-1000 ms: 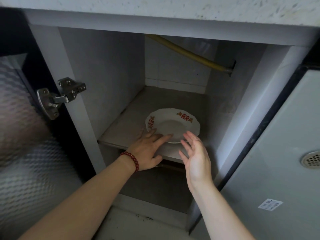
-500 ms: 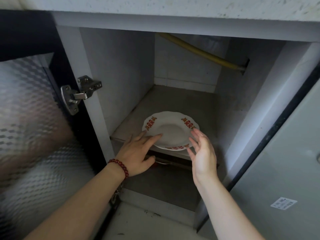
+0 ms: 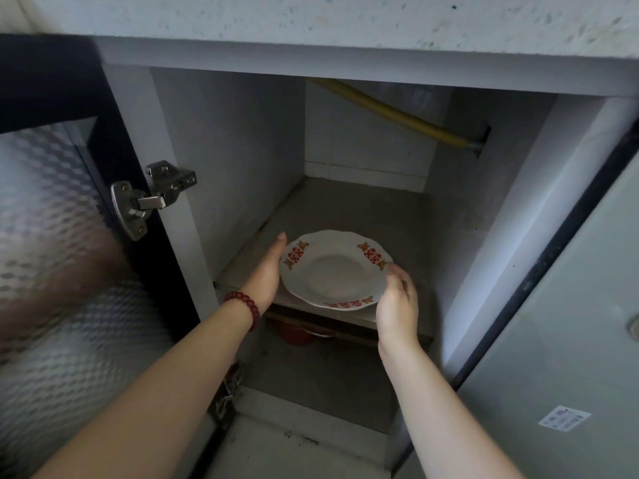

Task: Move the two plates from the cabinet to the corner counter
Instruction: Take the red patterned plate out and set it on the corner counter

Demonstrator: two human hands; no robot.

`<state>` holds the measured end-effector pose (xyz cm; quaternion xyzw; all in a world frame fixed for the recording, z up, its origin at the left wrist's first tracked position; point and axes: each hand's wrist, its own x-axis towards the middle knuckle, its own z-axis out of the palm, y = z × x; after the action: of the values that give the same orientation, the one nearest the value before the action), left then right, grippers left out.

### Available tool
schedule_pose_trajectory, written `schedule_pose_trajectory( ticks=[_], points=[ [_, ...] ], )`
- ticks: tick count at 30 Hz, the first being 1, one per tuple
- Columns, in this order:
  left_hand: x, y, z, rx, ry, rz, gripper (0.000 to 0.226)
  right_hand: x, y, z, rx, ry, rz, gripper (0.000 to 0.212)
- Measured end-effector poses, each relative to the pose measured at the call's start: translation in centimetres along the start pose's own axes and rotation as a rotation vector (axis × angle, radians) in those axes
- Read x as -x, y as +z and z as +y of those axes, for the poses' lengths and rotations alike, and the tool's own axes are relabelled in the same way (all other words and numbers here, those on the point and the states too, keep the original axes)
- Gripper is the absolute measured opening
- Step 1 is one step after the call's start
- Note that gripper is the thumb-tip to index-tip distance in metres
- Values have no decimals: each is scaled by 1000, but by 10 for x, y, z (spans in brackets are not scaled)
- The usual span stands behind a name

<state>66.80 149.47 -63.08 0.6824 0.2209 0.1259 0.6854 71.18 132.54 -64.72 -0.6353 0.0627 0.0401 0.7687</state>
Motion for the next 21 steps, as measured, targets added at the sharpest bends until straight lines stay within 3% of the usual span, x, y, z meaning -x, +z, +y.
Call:
schedule_pose_trajectory(
  ticks=[6, 15, 21],
  points=[
    [2, 9, 18, 302, -133, 24, 69, -5, 2, -2, 31, 49, -1, 38],
    [5, -14, 2, 335, -221, 102, 78, -6, -2, -1, -6, 68, -10, 41],
    [-3, -6, 14, 397, -270, 31, 78, -14, -4, -2, 5, 147, -37, 39]
  ],
)
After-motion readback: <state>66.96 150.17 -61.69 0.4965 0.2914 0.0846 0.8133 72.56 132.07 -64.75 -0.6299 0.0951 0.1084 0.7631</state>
